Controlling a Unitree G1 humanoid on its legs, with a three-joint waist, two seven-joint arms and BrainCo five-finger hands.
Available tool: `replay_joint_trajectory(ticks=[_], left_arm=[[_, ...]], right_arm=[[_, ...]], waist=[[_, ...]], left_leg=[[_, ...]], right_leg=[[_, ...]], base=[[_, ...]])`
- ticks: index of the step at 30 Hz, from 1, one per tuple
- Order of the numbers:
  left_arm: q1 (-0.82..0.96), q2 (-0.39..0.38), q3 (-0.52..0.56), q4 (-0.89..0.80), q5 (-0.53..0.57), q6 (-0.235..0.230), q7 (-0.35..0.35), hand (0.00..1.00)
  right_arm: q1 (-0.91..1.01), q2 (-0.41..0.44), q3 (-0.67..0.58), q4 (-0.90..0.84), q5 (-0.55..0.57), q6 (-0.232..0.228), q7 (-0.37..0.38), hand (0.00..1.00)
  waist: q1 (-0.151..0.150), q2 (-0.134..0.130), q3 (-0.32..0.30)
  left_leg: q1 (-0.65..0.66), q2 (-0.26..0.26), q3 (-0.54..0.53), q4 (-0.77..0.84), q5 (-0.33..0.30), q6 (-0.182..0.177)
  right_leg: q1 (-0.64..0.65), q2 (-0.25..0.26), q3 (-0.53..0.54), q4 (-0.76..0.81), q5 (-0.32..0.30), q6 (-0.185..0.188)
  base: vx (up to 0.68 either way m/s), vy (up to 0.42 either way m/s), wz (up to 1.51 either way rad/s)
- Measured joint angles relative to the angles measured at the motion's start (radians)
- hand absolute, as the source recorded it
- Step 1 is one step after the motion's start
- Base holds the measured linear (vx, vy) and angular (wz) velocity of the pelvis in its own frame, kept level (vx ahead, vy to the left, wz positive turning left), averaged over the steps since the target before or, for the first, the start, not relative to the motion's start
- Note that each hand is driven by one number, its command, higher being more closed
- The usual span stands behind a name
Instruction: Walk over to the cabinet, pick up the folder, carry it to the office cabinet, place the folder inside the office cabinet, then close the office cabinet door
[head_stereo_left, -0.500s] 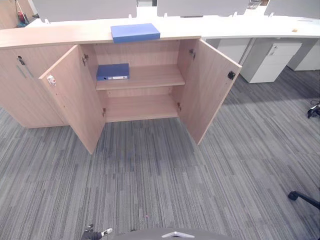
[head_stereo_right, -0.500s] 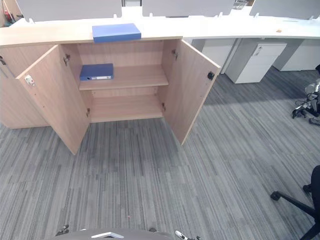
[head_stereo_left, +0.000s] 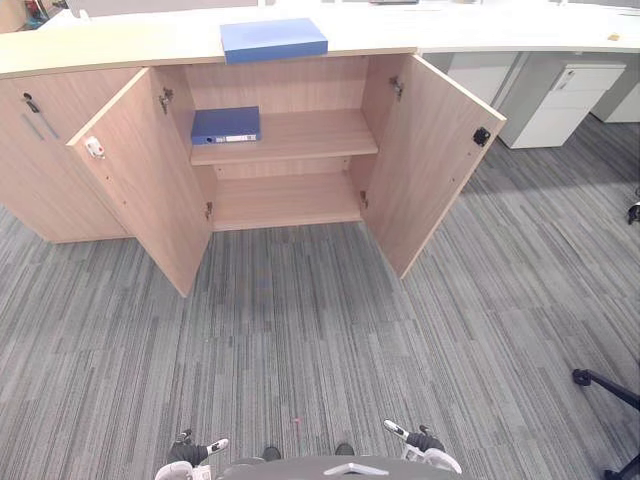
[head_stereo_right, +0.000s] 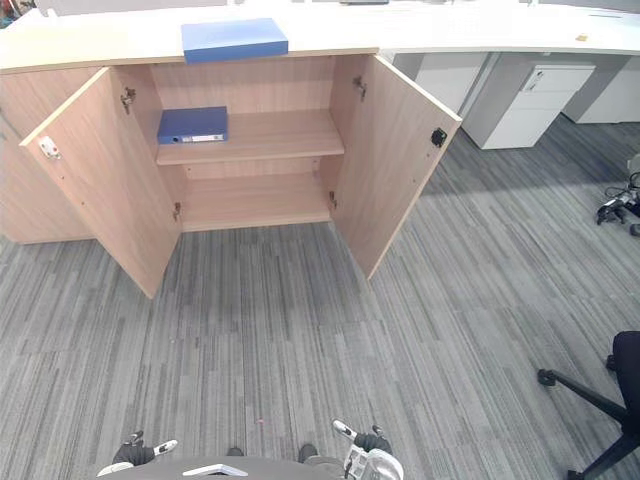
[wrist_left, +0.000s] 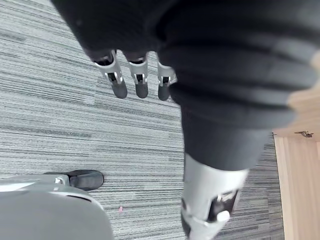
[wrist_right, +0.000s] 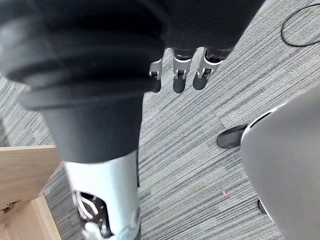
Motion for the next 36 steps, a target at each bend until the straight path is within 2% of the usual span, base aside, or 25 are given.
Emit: replay_joint_trajectory(ticks=[10,17,19,21,22,24,25,26,27,29,31,32,34,35,36], left_arm=[[0.000,0.005,-0.010,0.000,0.000,0.000,0.000,0.00],[-0.010,0.009,-0.021,-0.001,0.000,0.000,-0.002,0.00],[-0.011,0.012,-0.021,-0.004,0.000,0.000,-0.003,0.00],[-0.029,0.024,-0.028,-0.007,0.000,0.000,-0.003,0.00],[-0.034,0.026,-0.034,-0.007,0.000,0.000,-0.003,0.00],[-0.051,0.028,-0.044,-0.007,0.000,0.001,-0.003,0.00],[-0.055,0.027,-0.044,-0.007,0.000,0.001,-0.003,0.00],[-0.062,0.025,-0.044,-0.010,-0.001,0.001,-0.002,0.00],[-0.069,0.024,-0.043,-0.012,-0.002,0.001,-0.001,0.00],[-0.075,0.026,-0.041,-0.015,-0.012,0.001,0.002,0.00],[-0.083,0.020,-0.040,-0.016,-0.026,0.000,0.002,0.00],[-0.087,0.011,-0.041,-0.016,-0.041,0.000,0.003,0.00],[-0.087,-0.007,-0.041,-0.010,-0.061,0.000,0.001,0.00],[-0.088,-0.024,-0.035,-0.005,-0.070,0.000,-0.001,0.00],[-0.093,-0.038,-0.025,-0.005,-0.071,-0.001,0.000,0.00]], right_arm=[[-0.001,-0.001,0.010,0.000,-0.001,0.004,0.000,0.00],[-0.011,-0.004,0.010,0.000,-0.028,0.013,0.001,0.00],[-0.014,-0.003,0.009,0.000,-0.030,0.017,0.001,0.00],[-0.027,-0.002,0.007,-0.001,-0.030,0.018,0.001,0.00],[-0.031,-0.002,0.007,-0.002,-0.030,0.017,0.001,0.00],[-0.040,-0.002,0.007,-0.021,-0.029,0.017,0.001,0.00],[-0.040,-0.001,0.008,-0.033,-0.028,0.016,0.001,0.00],[-0.040,0.001,0.008,-0.050,-0.027,0.013,0.001,0.00],[-0.041,0.001,0.011,-0.066,-0.027,0.006,0.001,0.00],[-0.042,0.002,0.028,-0.072,-0.025,0.000,0.001,0.00],[-0.042,0.005,0.029,-0.076,-0.017,-0.003,0.001,0.00],[-0.045,0.006,0.029,-0.080,-0.015,-0.005,0.000,0.00],[-0.045,0.009,0.028,-0.080,-0.006,-0.006,0.000,0.00],[-0.039,0.012,0.023,-0.080,0.006,-0.006,0.000,0.00],[-0.043,0.011,0.011,-0.081,0.005,-0.006,0.000,0.00]], waist=[[0.000,-0.009,0.005],[0.010,-0.007,0.009],[0.010,-0.010,0.010],[0.010,-0.022,0.037],[0.010,-0.021,0.044],[0.008,-0.017,0.067],[0.008,-0.015,0.069],[0.005,-0.011,0.085],[0.005,-0.004,0.099],[0.005,-0.012,0.099],[-0.003,-0.009,0.100],[-0.008,-0.004,0.103],[-0.018,-0.011,0.103],[-0.022,-0.018,0.100],[-0.026,-0.011,0.101]], left_leg=[[-0.009,-0.001,0.010,-0.008,-0.003,0.002],[-0.029,0.000,0.060,-0.001,-0.032,0.009],[-0.032,0.000,0.077,0.000,-0.049,0.010],[-0.053,0.000,0.094,0.082,-0.108,0.017],[-0.059,0.000,0.094,0.102,-0.121,0.019],[-0.056,-0.007,0.096,0.137,-0.142,0.025],[-0.045,-0.009,0.096,0.138,-0.142,0.025],[-0.020,-0.009,0.087,0.136,-0.151,0.040],[0.005,-0.008,0.070,0.131,-0.176,0.057],[0.033,-0.001,0.054,0.121,-0.187,0.050],[0.052,0.019,0.032,0.109,-0.201,0.042],[0.064,0.038,0.020,0.103,-0.212,0.025],[0.084,0.047,-0.001,0.099,-0.231,-0.005],[0.115,0.048,-0.021,0.095,-0.250,-0.030],[0.141,0.069,-0.026,0.096,-0.259,-0.044]], right_leg=[[-0.005,0.000,0.001,-0.022,0.000,0.003],[-0.043,0.003,0.051,-0.026,0.002,0.001],[-0.069,0.003,0.066,0.009,-0.020,0.010],[-0.126,-0.011,0.079,0.152,-0.095,0.029],[-0.146,-0.015,0.078,0.202,-0.114,0.036],[-0.227,-0.041,0.053,0.416,-0.158,0.062],[-0.254,-0.047,0.049,0.483,-0.158,0.061],[-0.312,-0.062,0.028,0.627,-0.158,0.054],[-0.356,-0.074,-0.003,0.715,-0.220,0.040],[-0.393,-0.079,-0.039,0.712,-0.272,0.036],[-0.427,-0.066,-0.079,0.624,-0.266,0.026],[-0.443,-0.042,-0.083,0.530,-0.235,0.005],[-0.449,-0.019,-0.071,0.393,-0.143,-0.016],[-0.438,-0.026,-0.053,0.364,-0.062,-0.039],[-0.421,-0.014,-0.067,0.389,-0.036,-0.042]], base=[[-0.04,-0.015,-0.02],[0.05,-0.002,-0.22],[0.11,0.024,-0.28],[0.13,0.048,-0.19],[0.11,0.057,-0.12],[0.09,0.074,0.05],[0.14,0.095,0.18],[0.20,0.099,0.23],[0.21,0.084,0.25],[0.18,0.017,0.29],[0.23,-0.061,0.31],[0.27,-0.099,0.31],[0.36,-0.157,0.46],[0.41,-0.204,0.55],[0.49,-0.290,0.52]])
